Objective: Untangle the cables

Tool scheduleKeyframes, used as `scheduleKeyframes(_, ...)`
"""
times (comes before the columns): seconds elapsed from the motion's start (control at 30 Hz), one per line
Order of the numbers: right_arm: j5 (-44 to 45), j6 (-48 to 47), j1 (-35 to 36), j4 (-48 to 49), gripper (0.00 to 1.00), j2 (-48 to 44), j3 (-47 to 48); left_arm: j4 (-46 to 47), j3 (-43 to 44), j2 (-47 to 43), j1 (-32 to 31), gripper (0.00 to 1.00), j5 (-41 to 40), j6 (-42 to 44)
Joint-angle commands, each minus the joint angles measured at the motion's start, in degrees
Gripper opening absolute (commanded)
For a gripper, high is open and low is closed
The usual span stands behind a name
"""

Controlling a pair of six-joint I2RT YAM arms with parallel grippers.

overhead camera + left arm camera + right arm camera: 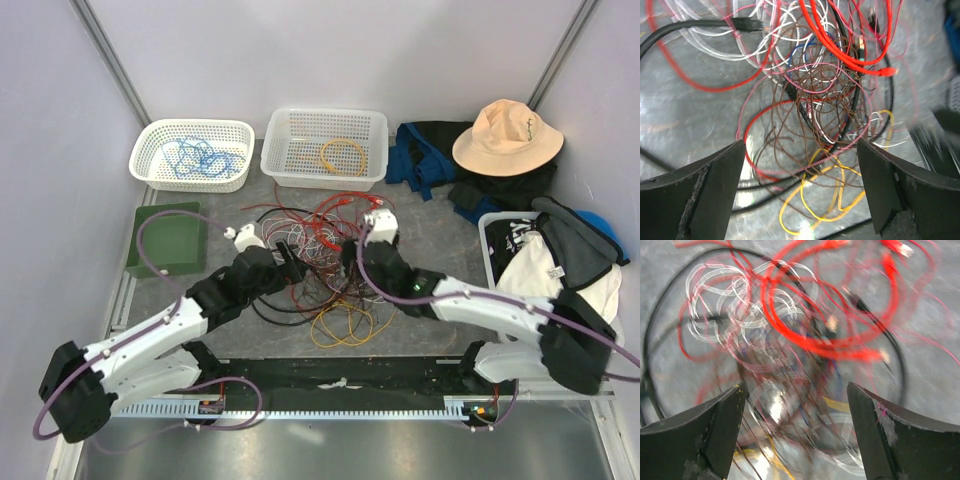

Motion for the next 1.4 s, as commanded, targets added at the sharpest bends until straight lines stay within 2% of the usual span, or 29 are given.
scheduleKeyframes(0.0,-6.82,-0.22,-3.58,3.52,0.88,14.43,14.09,-10.33,-2.19,-7.19,-0.16,1.0,-5.92,-10.59)
scheduleKeyframes(0.1,-9.1,-4.17,-4.2,0.9,0.84,25.24,22.97,-13.5,-3.59,-10.1,-0.25,1.0,-6.36,-11.22)
scheduleKeyframes(0.23,-7.18,-8.48,-4.46,-5.79,0.83,35.92,33.44,-16.05,-4.91,-16.5,-0.16,1.0,-7.15,-10.69)
scheduleKeyframes(0.53,-5.33,-8.66,-6.22,-8.17,0.79,44.19,36.97,-17.55,-7.2,-24.26,-0.16,1.0,-8.65,-9.64)
scheduleKeyframes(0.57,-5.5,-8.57,-6.48,-8.43,0.77,44.63,37.05,-17.55,-7.11,-24.17,-0.16,1.0,-8.65,-9.55)
scheduleKeyframes(0.67,-7.0,-8.4,-6.48,-8.43,0.61,45.16,36.44,-17.46,-6.68,-23.65,-0.16,1.0,-8.65,-9.02)
scheduleKeyframes(0.7,-7.17,-8.22,-6.48,-8.0,0.49,44.55,36.01,-17.55,-6.59,-23.21,-0.16,1.0,-8.56,-8.93)
scheduleKeyframes(0.77,-7.0,-8.05,-6.31,-7.29,0.37,42.89,34.51,-17.55,-6.41,-23.2,-0.16,1.0,-8.65,-8.67)
scheduleKeyframes(0.8,-6.74,-7.96,-6.05,-6.42,0.28,39.66,33.72,-17.55,-5.98,-23.55,-0.16,0.99,-8.65,-8.5)
scheduleKeyframes(0.83,-6.56,-7.7,-5.7,-6.41,0.24,37.54,32.32,-17.81,-5.62,-23.9,-0.16,0.99,-8.82,-7.97)
scheduleKeyframes(0.93,-3.06,-9.45,-1.4,-5.71,0.19,27.08,28.9,-17.9,-4.22,-27.23,-0.16,0.97,-9.09,-6.13)
scheduleKeyframes(1.07,-1.9,-10.59,5.1,-6.59,0.15,16.79,24.85,-11.68,-4.65,-31.11,-0.16,0.94,-8.66,-1.74)
scheduleKeyframes(1.2,-3.39,-7.44,6.79,-8.08,0.06,6.7,19.23,0.34,-5.0,-30.77,-0.16,0.95,-5.32,4.68)
scheduleKeyframes(1.3,-4.62,-6.64,7.05,-8.17,0.0,0.37,15.0,5.46,-4.39,-27.87,-0.16,0.98,-2.33,8.37)
scheduleKeyframes(1.37,-5.85,-7.6,7.14,-7.56,0.0,-2.29,11.84,10.82,-4.21,-26.11,-0.07,1.0,0.21,10.13)
